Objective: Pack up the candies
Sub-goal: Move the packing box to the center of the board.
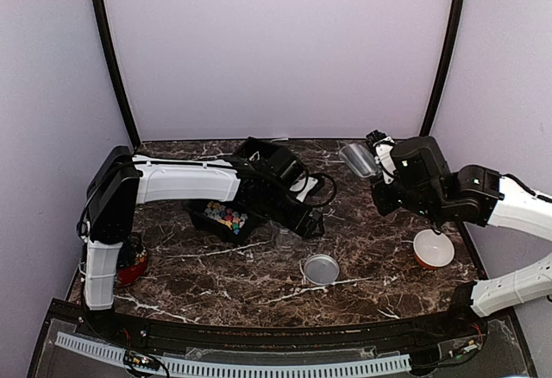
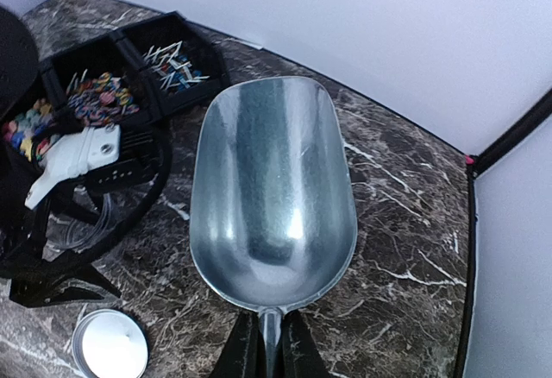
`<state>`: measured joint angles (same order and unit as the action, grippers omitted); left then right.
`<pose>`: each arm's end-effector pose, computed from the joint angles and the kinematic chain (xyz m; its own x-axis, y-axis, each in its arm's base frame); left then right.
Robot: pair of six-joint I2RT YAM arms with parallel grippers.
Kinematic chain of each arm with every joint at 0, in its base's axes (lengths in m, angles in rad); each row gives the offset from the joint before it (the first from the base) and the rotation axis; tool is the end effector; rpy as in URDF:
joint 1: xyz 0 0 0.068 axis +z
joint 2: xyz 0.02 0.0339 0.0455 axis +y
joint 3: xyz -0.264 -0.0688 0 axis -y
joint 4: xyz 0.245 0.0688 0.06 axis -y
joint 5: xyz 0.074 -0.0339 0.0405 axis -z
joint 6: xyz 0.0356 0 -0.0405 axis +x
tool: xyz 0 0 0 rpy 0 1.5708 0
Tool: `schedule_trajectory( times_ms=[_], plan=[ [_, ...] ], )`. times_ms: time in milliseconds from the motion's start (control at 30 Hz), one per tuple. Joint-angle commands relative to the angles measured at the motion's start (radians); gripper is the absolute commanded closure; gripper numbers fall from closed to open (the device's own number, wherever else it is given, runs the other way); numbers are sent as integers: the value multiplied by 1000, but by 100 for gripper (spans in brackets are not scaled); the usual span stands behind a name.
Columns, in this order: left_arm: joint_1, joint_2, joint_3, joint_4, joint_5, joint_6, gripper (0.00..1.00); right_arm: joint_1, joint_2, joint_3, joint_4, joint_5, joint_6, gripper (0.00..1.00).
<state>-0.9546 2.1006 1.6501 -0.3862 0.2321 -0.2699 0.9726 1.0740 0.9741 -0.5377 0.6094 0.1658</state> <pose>0.2666 -0.3906 0.2080 -0.6491 0.4675 -0.6001 0.7369 0.5824 -0.3432 0.1446 0.1760 0.3194 -0.3997 -0.3462 -0.8487 -0.3575 0.9115 -0.2034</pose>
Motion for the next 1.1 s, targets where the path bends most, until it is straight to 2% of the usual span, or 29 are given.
schedule_trajectory(
  times_ms=[0,200,467,633,767,1067],
  plan=[
    [33,11,54,50,6,42,12,-37,-62,19,-9,131,82,100],
    [77,79,129,125,73,33,12,-69,-101,6,-4,144,107,100],
    [86,225,309,167,152,-7,10,-76,-122,14,-14,159,107,100],
    [95,252,410,125,153,-14,8,-78,-123,21,-35,162,111,100],
    [100,249,497,59,144,2,1,-80,-118,23,-29,158,111,100],
    [102,201,548,-54,128,-7,1,-80,-91,40,-7,147,92,100]
  ],
)
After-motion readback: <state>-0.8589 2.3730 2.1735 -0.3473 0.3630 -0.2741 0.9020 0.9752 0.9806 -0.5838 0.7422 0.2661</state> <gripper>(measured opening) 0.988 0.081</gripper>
